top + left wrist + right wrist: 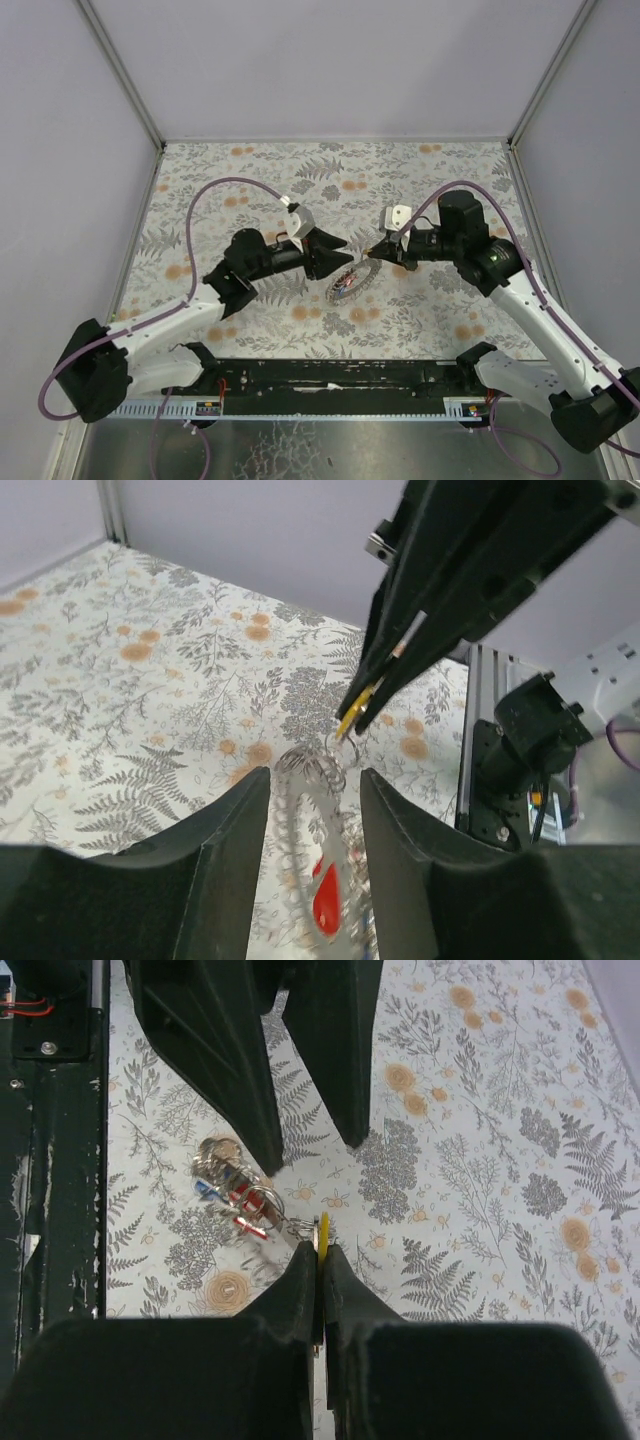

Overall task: Remove the keys from the keyring
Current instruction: Remove the key from the keyring.

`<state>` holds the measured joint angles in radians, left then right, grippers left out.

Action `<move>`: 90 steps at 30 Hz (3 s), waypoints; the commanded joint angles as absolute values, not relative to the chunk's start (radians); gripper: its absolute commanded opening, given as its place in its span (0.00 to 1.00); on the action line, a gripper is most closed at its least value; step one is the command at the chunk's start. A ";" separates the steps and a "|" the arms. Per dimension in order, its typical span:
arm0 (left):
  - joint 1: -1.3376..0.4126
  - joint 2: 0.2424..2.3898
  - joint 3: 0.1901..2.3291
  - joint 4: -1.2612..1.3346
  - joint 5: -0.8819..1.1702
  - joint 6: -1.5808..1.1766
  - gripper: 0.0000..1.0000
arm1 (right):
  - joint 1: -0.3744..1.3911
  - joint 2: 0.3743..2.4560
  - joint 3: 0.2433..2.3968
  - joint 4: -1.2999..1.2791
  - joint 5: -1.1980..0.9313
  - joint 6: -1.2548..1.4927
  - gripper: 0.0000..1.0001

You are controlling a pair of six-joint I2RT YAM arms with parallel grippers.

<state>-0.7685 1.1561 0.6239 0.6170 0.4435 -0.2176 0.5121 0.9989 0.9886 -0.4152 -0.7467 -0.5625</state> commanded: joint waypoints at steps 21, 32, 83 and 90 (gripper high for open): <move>-0.718 1.150 0.691 0.560 0.678 0.015 0.33 | 0.510 0.998 1.074 -0.434 -0.914 -0.616 0.00; -0.719 1.198 0.693 0.634 0.768 -0.060 0.33 | 0.510 0.995 1.058 -0.423 -0.927 -0.607 0.00; -0.719 1.296 0.758 0.618 0.879 -0.134 0.14 | 0.510 0.999 1.050 -0.401 -0.865 -0.596 0.00; -0.720 1.310 0.761 0.649 0.886 -0.161 0.15 | 0.510 0.999 1.043 -0.395 -0.859 -0.597 0.00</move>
<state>-0.7235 1.2987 0.7254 0.5777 0.8574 -0.1280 0.5121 1.0035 1.0237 -0.4656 -0.8562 -0.6018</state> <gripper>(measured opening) 0.151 0.032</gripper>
